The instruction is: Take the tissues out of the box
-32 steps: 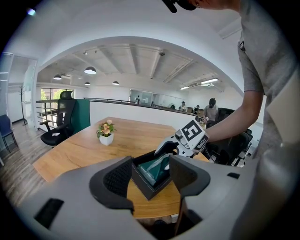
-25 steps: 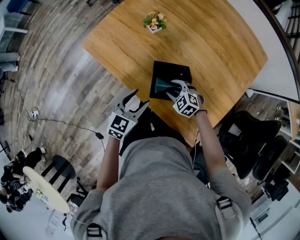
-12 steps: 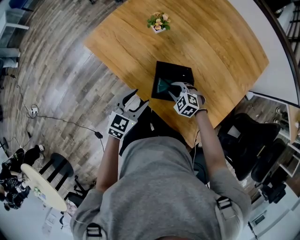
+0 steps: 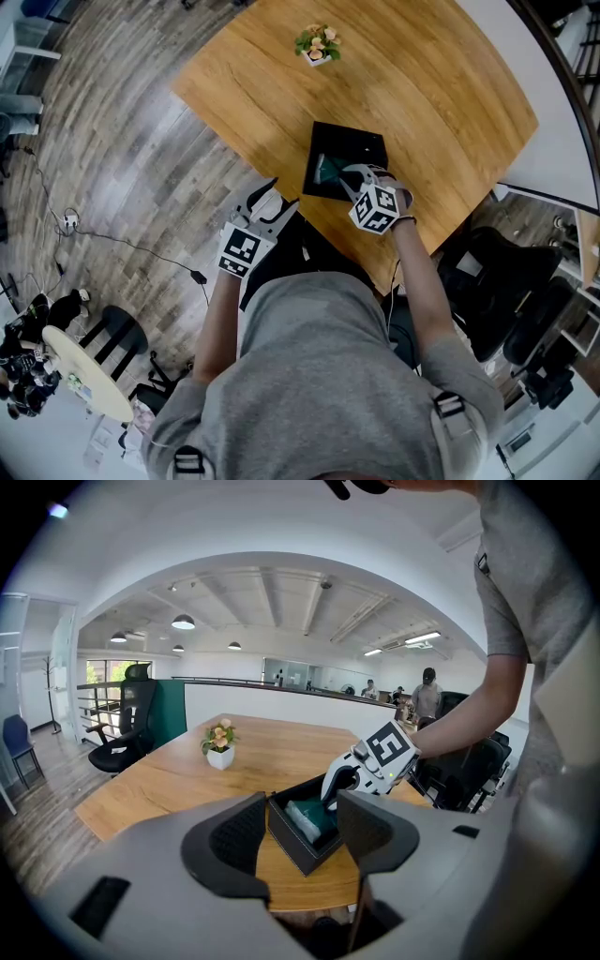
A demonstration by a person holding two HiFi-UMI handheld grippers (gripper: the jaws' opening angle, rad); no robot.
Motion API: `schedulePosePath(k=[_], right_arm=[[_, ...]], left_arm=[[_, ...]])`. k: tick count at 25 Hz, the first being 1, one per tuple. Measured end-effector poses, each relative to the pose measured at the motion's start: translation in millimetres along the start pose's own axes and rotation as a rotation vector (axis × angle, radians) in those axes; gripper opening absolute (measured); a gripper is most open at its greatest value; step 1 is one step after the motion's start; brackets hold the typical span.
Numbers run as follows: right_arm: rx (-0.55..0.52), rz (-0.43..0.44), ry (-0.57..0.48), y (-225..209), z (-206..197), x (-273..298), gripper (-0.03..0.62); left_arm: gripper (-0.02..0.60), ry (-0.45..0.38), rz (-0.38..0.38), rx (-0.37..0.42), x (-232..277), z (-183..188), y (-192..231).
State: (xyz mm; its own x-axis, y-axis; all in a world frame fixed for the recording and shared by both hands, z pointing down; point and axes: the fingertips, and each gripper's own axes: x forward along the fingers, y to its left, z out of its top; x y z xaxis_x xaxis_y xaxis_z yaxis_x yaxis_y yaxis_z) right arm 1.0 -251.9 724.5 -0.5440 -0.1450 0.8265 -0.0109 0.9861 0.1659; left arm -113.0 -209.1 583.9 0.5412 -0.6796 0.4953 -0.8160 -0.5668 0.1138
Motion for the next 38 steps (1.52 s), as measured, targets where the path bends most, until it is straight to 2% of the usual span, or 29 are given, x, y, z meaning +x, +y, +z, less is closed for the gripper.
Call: schedulePosePath(k=[19, 28, 32, 38], right_arm=[[-0.038, -0.062, -0.079, -3, 17, -26, 0.017], [-0.05, -0.106, -0.114, -1, 23, -46, 0.014], [-0.041, -0.13, -0.135, 2, 20, -55, 0.012], [0.019, -0.207, -0.22, -2, 27, -75, 0.011]], left_arm=[[0.244, 0.005, 0.039, 0.061, -20, 11, -22], [0.242, -0.004, 0.033, 0.087, -23, 19, -38], [0.242, -0.008, 0.03, 0.099, -21, 23, -49], [0.242, -0.019, 0.034, 0.122, -29, 28, -57]])
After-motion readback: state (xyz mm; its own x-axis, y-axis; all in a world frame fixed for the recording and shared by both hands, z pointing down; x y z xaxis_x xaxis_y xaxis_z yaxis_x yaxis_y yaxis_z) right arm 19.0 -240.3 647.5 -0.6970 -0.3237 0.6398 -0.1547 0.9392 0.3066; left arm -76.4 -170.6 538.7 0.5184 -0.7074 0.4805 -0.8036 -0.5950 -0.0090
